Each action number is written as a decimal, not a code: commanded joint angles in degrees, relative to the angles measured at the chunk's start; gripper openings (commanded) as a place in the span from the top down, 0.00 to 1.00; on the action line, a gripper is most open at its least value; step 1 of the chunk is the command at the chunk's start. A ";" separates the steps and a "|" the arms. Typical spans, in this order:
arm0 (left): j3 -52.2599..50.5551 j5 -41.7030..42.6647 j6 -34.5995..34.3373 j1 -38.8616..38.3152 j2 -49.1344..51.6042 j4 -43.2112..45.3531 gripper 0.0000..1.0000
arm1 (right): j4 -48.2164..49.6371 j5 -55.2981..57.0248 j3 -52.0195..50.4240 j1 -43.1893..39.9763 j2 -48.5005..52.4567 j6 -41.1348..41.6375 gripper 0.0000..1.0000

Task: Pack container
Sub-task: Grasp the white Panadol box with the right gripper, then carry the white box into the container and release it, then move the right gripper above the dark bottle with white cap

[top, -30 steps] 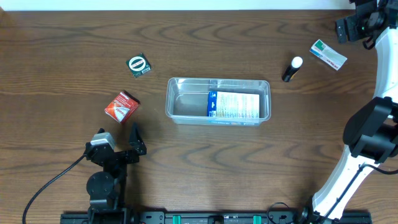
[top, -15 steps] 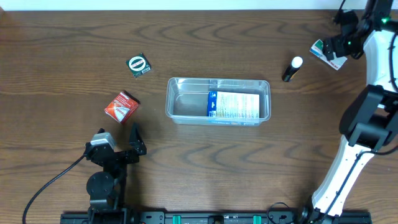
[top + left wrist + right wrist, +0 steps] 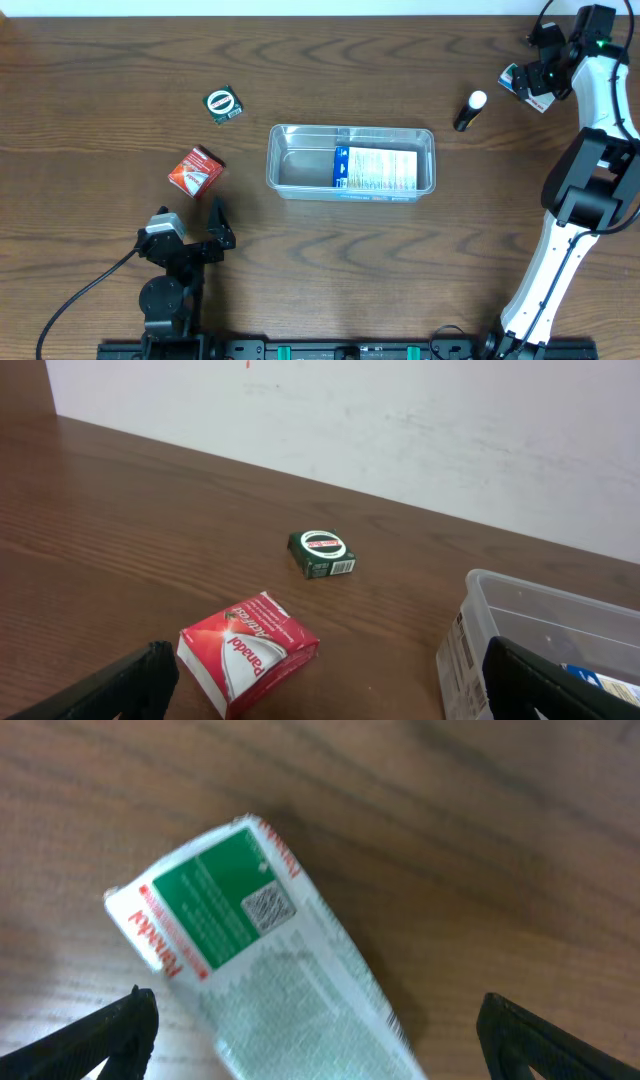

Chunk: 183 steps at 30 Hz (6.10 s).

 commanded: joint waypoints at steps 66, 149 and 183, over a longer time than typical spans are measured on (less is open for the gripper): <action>-1.25 -0.57 0.31 0.28 -0.02 -1.84 0.02 | -22.40 -15.74 0.39 10.08 -26.53 4.17 0.65; -1.25 -0.57 0.31 0.28 -0.02 -1.84 0.02 | -11.58 8.68 -25.40 28.20 -45.09 3.56 0.09; -1.25 -0.57 0.31 0.28 -0.02 -1.84 0.02 | -0.96 7.63 -25.81 17.03 -23.17 32.72 0.50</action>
